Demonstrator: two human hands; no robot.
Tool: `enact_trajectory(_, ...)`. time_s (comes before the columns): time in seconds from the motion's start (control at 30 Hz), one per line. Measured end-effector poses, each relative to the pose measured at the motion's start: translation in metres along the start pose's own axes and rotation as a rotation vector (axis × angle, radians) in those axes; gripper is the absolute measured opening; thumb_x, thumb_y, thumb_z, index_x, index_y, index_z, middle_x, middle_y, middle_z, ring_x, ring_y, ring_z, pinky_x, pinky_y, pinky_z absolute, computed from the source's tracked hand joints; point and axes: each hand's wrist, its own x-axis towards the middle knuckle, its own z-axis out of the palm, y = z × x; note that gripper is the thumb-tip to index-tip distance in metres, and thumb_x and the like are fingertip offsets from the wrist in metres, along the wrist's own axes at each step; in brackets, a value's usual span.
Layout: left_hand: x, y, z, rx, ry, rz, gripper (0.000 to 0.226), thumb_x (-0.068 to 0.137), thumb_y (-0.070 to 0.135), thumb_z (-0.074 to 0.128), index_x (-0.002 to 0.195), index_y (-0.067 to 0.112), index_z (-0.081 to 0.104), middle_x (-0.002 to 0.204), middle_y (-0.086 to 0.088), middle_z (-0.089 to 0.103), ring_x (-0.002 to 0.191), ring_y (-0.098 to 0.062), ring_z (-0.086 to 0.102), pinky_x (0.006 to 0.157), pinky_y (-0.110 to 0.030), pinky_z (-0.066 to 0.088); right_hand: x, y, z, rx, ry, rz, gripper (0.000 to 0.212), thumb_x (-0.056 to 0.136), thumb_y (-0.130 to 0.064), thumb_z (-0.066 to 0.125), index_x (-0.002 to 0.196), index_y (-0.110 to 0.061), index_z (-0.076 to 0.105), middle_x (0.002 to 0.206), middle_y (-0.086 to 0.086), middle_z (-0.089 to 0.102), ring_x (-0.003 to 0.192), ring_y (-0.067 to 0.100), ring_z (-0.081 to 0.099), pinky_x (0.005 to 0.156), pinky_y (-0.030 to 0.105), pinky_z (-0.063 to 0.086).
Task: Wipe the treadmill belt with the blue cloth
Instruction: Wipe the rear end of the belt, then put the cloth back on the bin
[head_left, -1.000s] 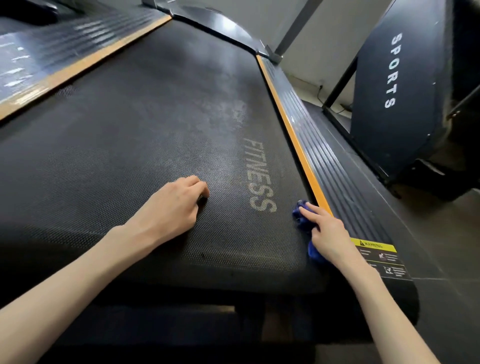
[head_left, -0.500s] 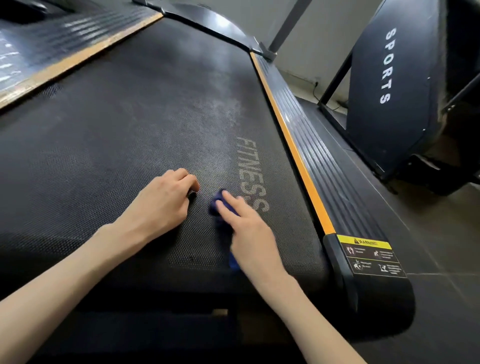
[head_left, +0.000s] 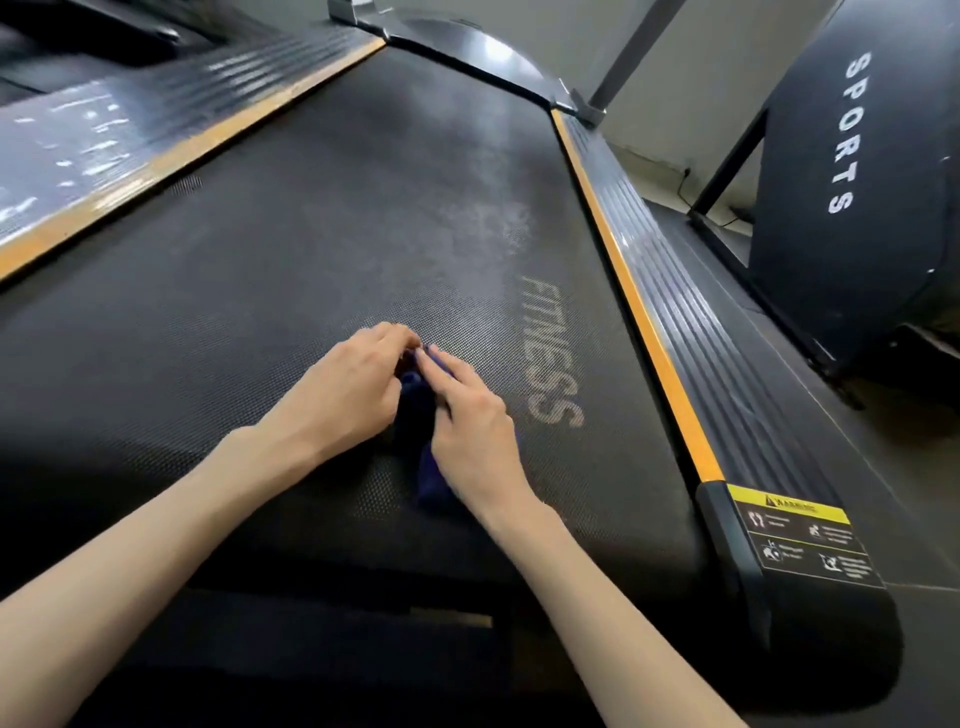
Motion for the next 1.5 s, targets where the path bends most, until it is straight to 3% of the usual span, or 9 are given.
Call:
enact_trajectory(0.13,0.016,-0.013,-0.028,-0.073,0.085,-0.176,0.045,0.080,-0.007,0.044,0.123,0.005,0.049,0.119,-0.014,0.059,0.107,-0.031,0.056,0.094,-0.031,0.040,0.040,-0.017,0.009,0.226,-0.109,-0.045,0.059,0.088,0.006,0.046,0.144,-0.007,0.031,0.140,0.011,0.047,0.129,0.021,0.044,0.101,0.011,0.026)
enact_trajectory(0.23,0.041,-0.016,-0.052,-0.451,0.096,-0.567,0.022,0.092,0.011,0.040,0.112,0.007,0.050,0.113,-0.019,0.060,0.072,-0.027,0.066,0.071,-0.032,0.053,0.067,-0.015,0.003,0.207,-0.106,-0.164,0.060,0.086,0.009,0.050,0.141,-0.002,0.028,0.139,0.014,0.045,0.129,0.020,0.043,0.098,0.001,0.023)
enact_trajectory(0.37,0.057,-0.020,-0.088,-1.129,-0.373,-0.819,0.045,0.094,0.050,0.038,0.103,0.010,0.057,0.102,-0.016,0.065,0.081,-0.025,0.067,0.073,-0.035,0.057,0.082,-0.026,-0.002,0.189,-0.183,-0.302,0.063,0.087,0.002,0.056,0.141,-0.001,0.023,0.145,0.011,0.031,0.136,0.020,0.034,0.111,0.012,0.022)
enact_trajectory(0.5,0.053,-0.018,-0.108,-0.912,-0.435,-0.764,0.011,0.090,0.015,0.049,0.094,0.013,0.060,0.088,-0.009,0.066,0.079,-0.021,0.059,0.064,-0.026,0.049,0.083,-0.052,-0.006,0.233,-0.367,-0.162,0.071,0.092,-0.030,0.054,0.147,-0.009,0.015,0.151,0.006,0.021,0.140,0.011,0.021,0.116,0.025,0.017)
enact_trajectory(0.73,0.037,0.012,-0.157,-1.074,-0.303,-0.876,0.030,0.081,-0.003,0.037,0.101,0.011,0.056,0.087,-0.005,0.061,0.076,-0.015,0.057,0.059,-0.017,0.047,0.093,-0.116,-0.046,0.682,-0.650,0.430,0.044,0.103,-0.037,0.021,0.123,-0.018,0.055,0.106,-0.013,0.068,0.095,-0.007,0.059,0.095,0.014,0.041)
enact_trajectory(0.83,0.025,0.025,-0.185,-1.207,-0.131,-1.014,0.032,0.083,-0.002,0.033,0.080,0.018,0.059,0.076,0.000,0.063,0.068,-0.013,0.054,0.060,-0.022,0.043,0.094,-0.136,-0.070,0.523,-0.683,0.377,0.048,0.103,-0.029,0.025,0.127,0.006,0.048,0.133,0.020,0.047,0.115,0.020,0.038,0.096,0.029,0.025)
enact_trajectory(1.1,-0.029,0.053,-0.275,-1.443,0.144,-1.263,0.023,0.090,0.011,0.035,0.088,0.015,0.057,0.086,-0.011,0.059,0.071,-0.017,0.054,0.062,-0.028,0.043,0.109,-0.190,-0.105,0.369,-0.960,0.225,0.014,0.082,-0.035,0.070,0.086,-0.024,0.064,0.099,-0.005,0.063,0.090,0.004,0.061,0.080,0.016,0.045)
enact_trajectory(1.33,-0.084,0.063,-0.319,-1.332,0.060,-1.264,0.028,0.086,0.027,0.060,0.113,0.018,0.063,0.109,-0.002,0.070,0.106,-0.020,0.063,0.089,-0.035,0.048,0.106,-0.260,-0.092,0.319,-0.920,0.050,0.013,0.086,-0.037,0.064,0.081,-0.026,0.062,0.069,0.000,0.059,0.061,0.009,0.050,0.059,0.022,0.041)
enact_trajectory(1.5,-0.113,0.069,-0.344,-1.176,0.305,-1.381,0.016,0.087,0.016,0.060,0.102,0.021,0.063,0.096,0.002,0.072,0.094,-0.018,0.066,0.073,-0.031,0.051,0.095,-0.292,-0.077,0.251,-1.026,-0.018,0.018,0.087,-0.044,0.060,0.096,-0.028,0.063,0.079,0.001,0.060,0.077,0.017,0.058,0.068,0.028,0.047)
